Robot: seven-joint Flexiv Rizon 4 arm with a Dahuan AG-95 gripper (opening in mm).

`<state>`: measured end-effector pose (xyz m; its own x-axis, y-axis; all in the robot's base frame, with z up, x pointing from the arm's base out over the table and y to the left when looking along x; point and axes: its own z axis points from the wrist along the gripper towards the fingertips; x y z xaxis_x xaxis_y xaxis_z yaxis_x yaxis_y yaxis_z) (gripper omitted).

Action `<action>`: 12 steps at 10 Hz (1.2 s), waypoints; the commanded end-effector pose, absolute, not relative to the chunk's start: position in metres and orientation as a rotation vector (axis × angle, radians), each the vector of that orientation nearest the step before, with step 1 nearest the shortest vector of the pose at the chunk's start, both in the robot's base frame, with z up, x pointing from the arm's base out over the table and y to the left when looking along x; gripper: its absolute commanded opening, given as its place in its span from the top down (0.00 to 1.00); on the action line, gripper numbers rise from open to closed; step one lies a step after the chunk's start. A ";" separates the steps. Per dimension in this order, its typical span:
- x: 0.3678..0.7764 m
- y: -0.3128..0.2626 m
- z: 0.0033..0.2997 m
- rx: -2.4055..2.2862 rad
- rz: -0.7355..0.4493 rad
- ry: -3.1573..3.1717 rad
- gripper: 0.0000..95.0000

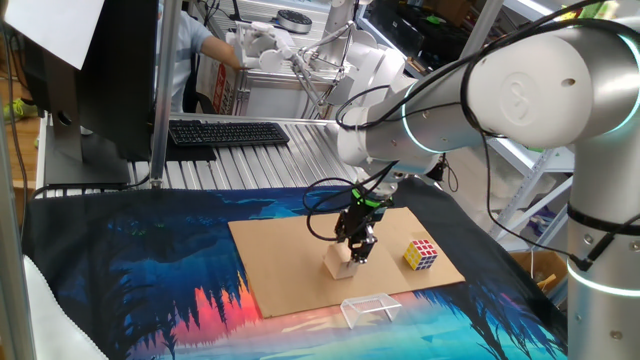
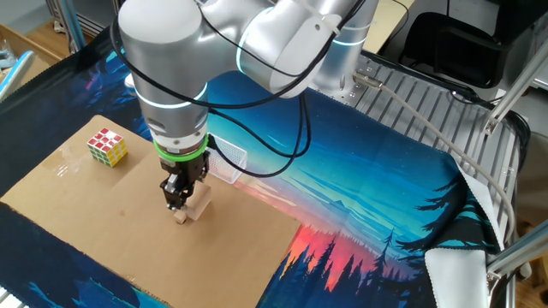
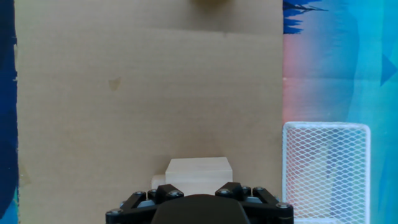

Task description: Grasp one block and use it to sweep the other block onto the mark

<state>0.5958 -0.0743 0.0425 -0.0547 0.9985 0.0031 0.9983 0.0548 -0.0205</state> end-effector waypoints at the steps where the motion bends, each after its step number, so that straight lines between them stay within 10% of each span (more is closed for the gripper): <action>1: 0.587 -0.075 0.045 -2.085 0.033 -2.307 1.00; 12: 0.590 -0.140 0.044 -1.987 0.049 -2.417 1.00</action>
<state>0.5917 -0.1410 0.0427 -0.1976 0.9802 -0.0123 0.9799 0.1971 -0.0315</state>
